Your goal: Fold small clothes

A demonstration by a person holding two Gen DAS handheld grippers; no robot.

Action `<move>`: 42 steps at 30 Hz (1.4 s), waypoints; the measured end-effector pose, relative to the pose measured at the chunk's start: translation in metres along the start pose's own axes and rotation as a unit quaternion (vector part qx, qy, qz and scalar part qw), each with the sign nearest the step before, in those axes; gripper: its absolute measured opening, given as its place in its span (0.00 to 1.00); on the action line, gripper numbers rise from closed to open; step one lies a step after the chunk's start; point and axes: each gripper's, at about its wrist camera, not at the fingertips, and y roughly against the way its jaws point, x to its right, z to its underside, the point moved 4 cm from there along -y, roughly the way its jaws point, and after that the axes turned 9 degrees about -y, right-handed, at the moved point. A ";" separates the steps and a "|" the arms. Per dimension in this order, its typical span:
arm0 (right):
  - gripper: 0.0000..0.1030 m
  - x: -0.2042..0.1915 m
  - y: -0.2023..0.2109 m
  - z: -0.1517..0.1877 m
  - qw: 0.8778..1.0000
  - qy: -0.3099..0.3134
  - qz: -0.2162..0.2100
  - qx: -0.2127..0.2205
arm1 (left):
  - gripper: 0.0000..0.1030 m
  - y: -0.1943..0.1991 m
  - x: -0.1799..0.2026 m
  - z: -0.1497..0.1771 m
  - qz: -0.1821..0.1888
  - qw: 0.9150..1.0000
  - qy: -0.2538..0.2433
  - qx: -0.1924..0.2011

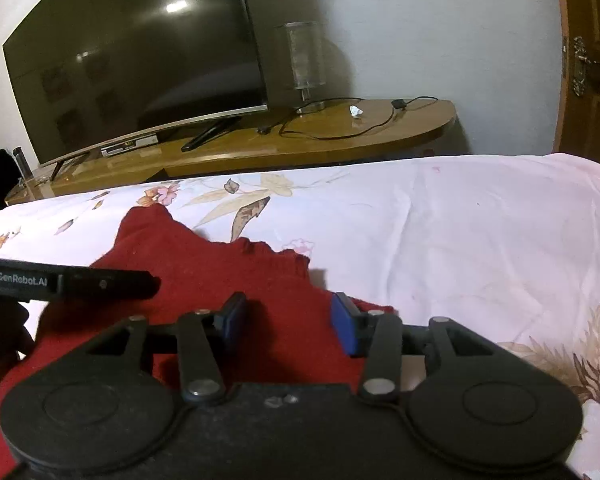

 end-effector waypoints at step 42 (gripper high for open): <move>0.41 0.052 0.032 0.053 0.930 -0.263 -0.228 -0.118 | 0.45 0.015 -0.021 0.066 0.240 0.954 0.180 -0.025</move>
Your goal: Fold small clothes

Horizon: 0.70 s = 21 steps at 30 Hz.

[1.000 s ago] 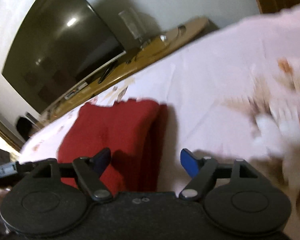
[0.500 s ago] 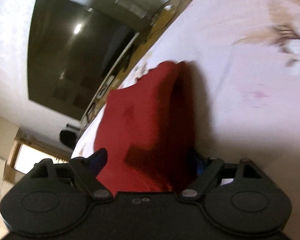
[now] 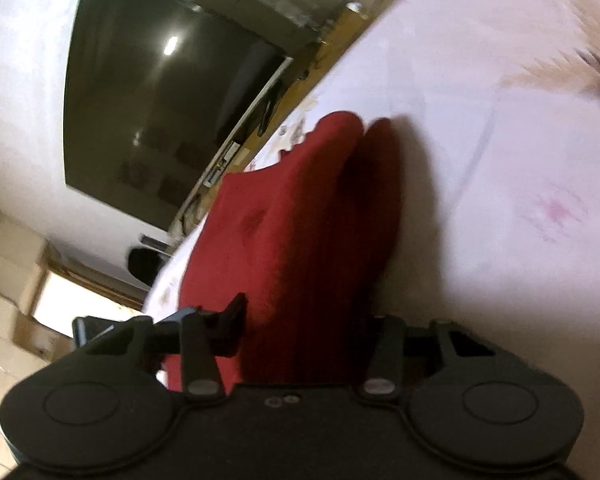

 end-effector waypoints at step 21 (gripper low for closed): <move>0.39 -0.003 -0.007 0.022 1.000 0.003 -0.001 0.030 | 0.42 0.018 -0.010 0.011 0.003 1.000 0.005 0.010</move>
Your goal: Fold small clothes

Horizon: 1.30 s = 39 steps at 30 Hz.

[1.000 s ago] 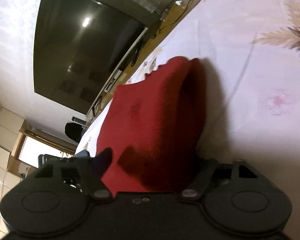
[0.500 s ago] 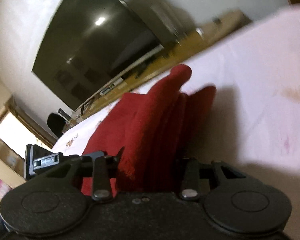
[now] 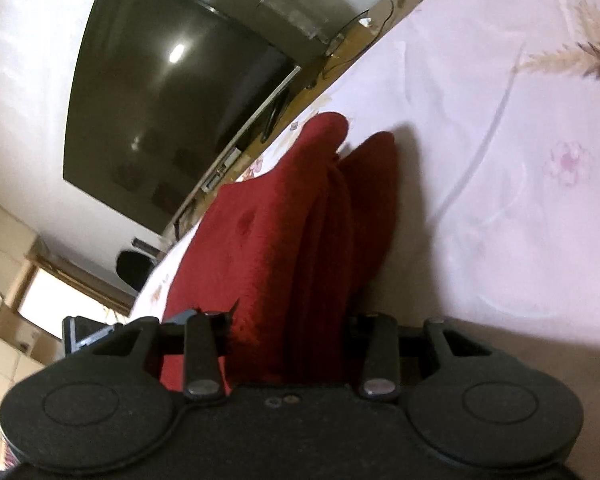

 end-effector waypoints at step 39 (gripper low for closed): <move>0.57 -0.164 -0.185 0.110 0.993 0.083 0.037 -0.072 | 0.58 0.357 -0.122 0.007 -0.197 0.971 -0.036 0.128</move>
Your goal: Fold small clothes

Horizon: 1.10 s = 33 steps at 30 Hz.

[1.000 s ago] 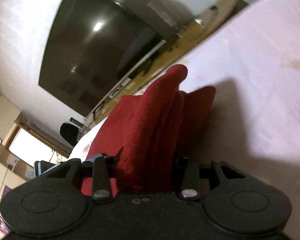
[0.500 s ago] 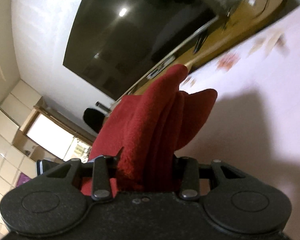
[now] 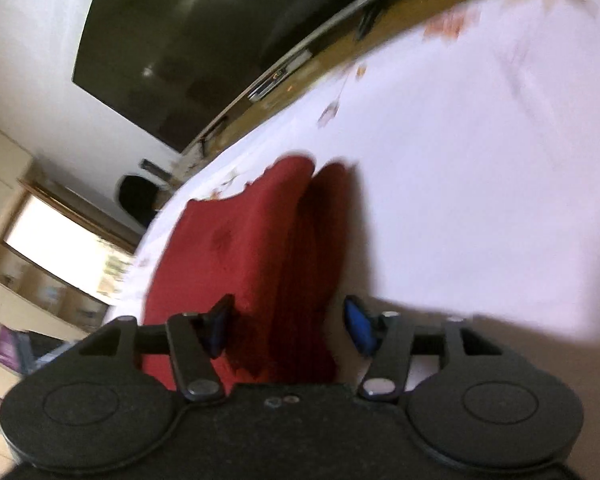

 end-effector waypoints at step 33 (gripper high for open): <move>0.10 -0.041 0.045 0.090 0.997 0.002 0.078 -0.003 | 0.69 0.050 0.036 0.069 -0.079 0.994 -0.071 -0.007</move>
